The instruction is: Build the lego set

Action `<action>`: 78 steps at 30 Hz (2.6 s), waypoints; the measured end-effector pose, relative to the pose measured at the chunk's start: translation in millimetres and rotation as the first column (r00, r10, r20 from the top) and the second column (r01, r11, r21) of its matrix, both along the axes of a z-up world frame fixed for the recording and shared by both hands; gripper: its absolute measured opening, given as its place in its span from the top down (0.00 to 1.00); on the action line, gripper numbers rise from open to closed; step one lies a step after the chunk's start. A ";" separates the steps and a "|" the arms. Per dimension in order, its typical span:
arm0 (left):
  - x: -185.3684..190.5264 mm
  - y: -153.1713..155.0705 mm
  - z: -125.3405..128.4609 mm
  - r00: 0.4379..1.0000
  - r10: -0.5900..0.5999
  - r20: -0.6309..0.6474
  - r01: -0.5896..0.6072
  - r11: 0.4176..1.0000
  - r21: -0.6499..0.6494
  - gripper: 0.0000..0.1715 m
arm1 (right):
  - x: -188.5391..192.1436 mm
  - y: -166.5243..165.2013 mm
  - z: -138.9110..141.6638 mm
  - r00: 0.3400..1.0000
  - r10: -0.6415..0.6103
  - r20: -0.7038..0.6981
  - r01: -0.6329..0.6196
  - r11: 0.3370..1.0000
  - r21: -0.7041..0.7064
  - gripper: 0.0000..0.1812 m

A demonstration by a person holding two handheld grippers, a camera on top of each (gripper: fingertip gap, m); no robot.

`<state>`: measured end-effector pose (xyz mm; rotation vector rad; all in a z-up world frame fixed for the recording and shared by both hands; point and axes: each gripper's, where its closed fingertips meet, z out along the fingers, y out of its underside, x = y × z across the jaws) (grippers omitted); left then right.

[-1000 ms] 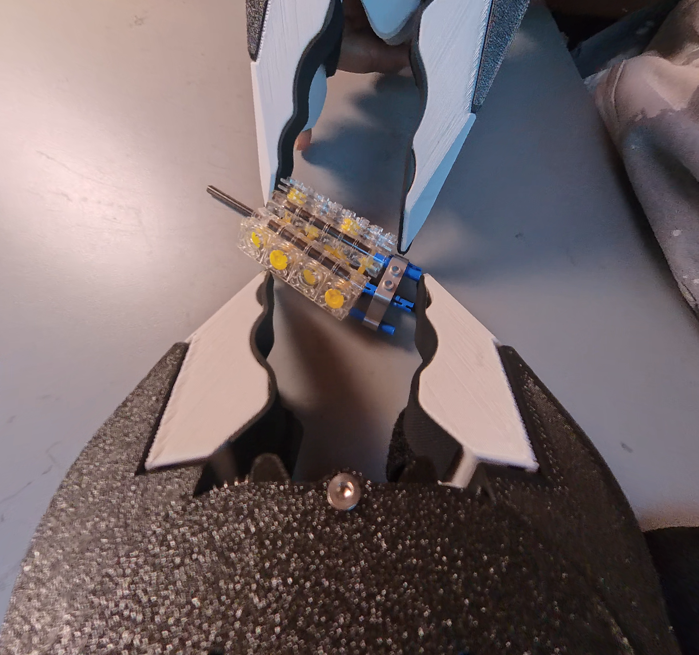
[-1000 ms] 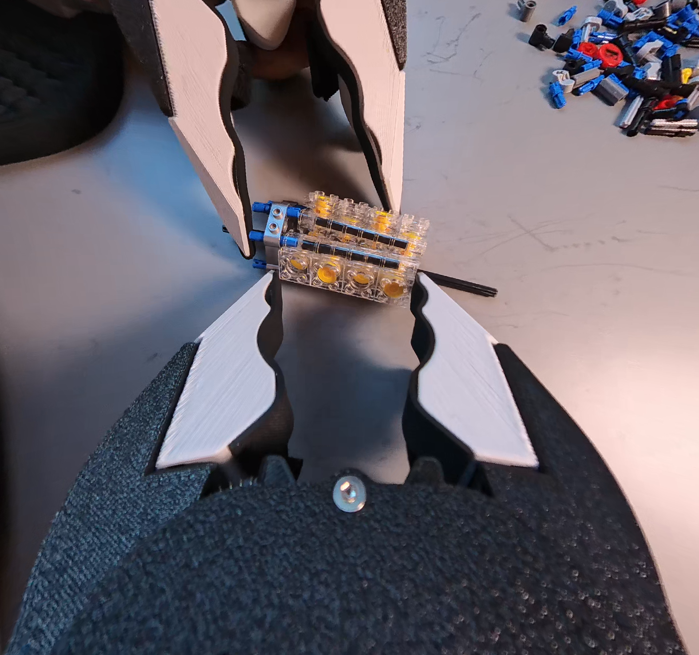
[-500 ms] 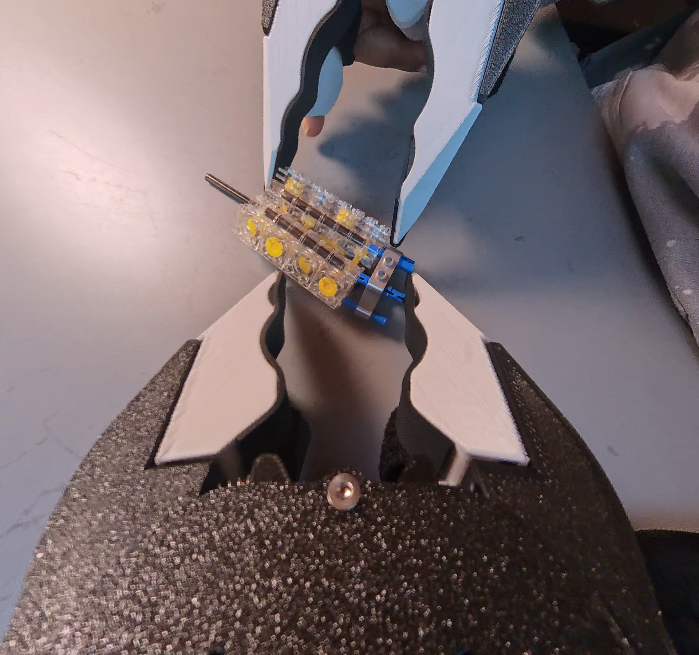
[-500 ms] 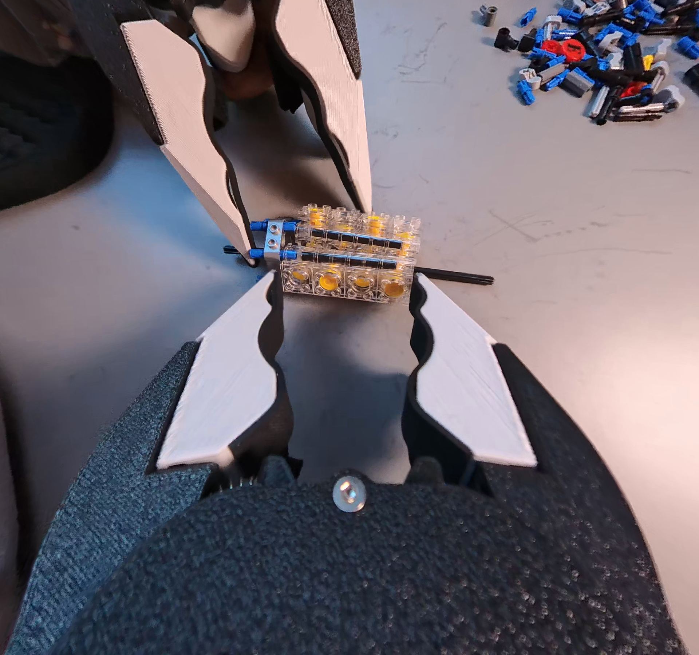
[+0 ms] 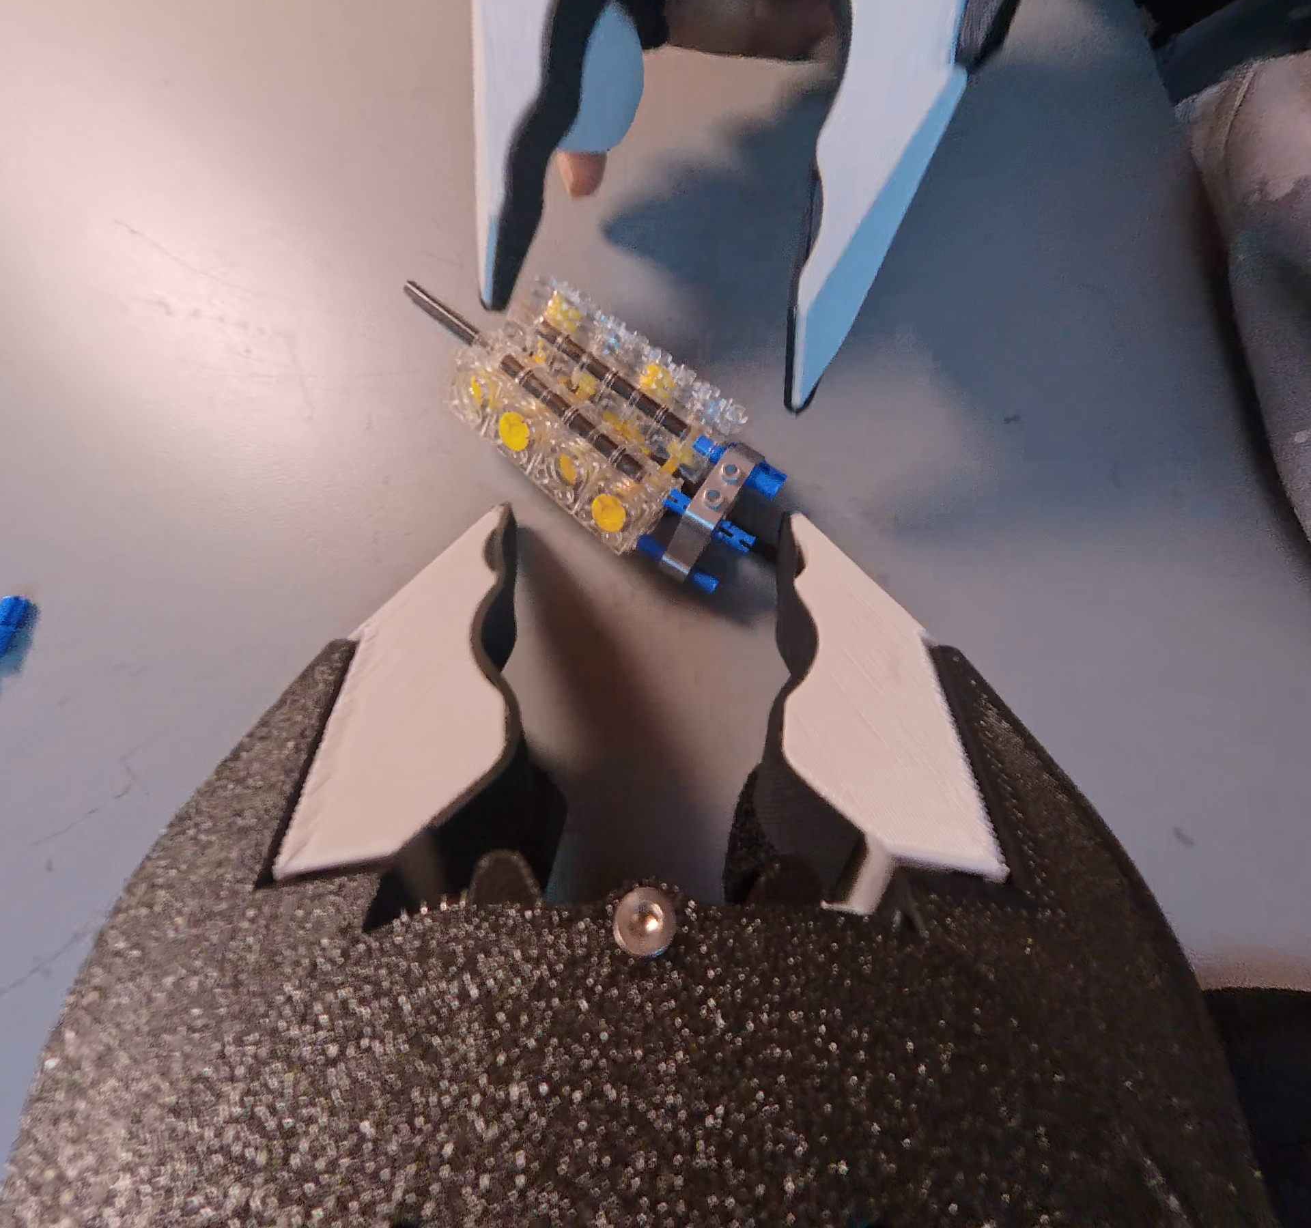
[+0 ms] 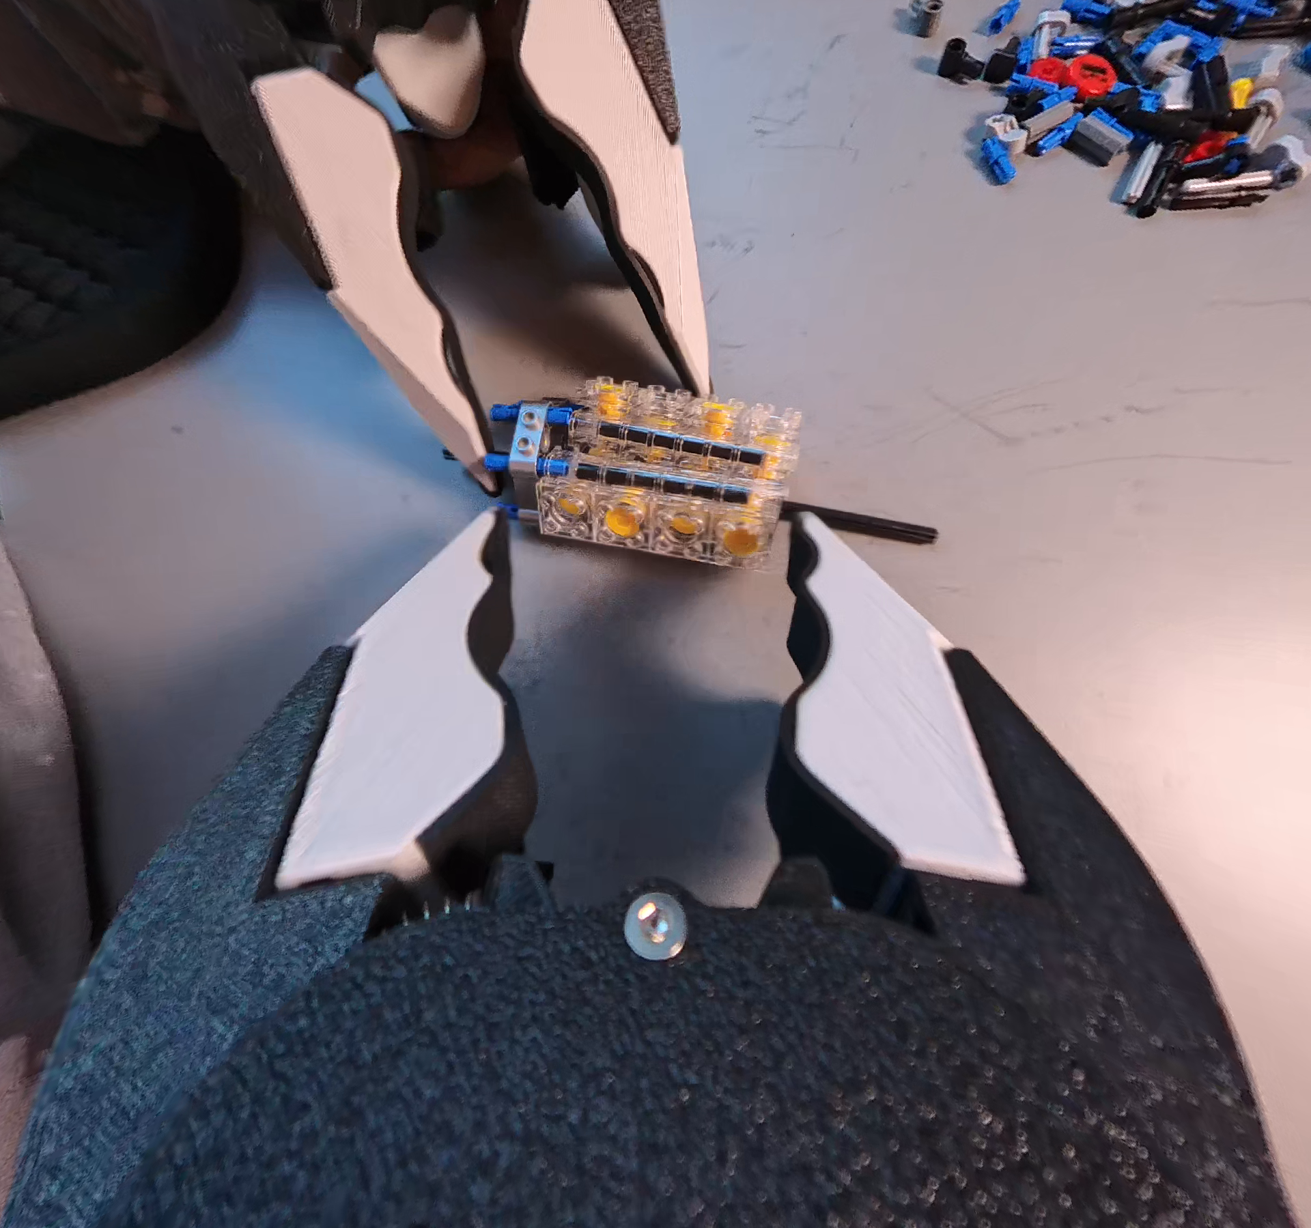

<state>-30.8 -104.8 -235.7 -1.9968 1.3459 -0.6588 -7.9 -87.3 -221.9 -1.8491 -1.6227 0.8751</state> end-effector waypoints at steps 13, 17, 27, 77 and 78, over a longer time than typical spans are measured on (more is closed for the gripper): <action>-13.0 -25.5 8.9 0.949 0.315 0.008 -0.307 0.930 -0.200 0.77 | -25.9 21.6 8.7 0.981 0.149 0.124 -0.135 0.984 -0.113 0.63; -7.4 -22.5 5.3 0.920 0.392 0.026 -0.374 0.895 -0.242 0.83 | -28.3 20.2 2.9 0.899 0.407 0.160 -0.384 0.910 -0.157 0.70; -6.8 -6.2 3.8 0.946 0.321 0.033 -0.309 0.931 -0.196 0.93 | 3.6 -7.9 -2.0 0.744 0.664 0.078 -0.602 0.716 -0.353 0.89; 35.5 -31.4 12.4 0.973 0.161 0.165 -0.095 0.932 -0.349 0.90 | 38.5 -18.5 2.1 0.735 0.676 0.048 -0.626 0.704 -0.337 0.82; 34.7 -31.1 14.8 0.970 0.165 0.179 -0.095 0.932 -0.349 0.90 | 40.4 -18.3 2.1 0.741 0.668 0.069 -0.614 0.716 -0.334 0.82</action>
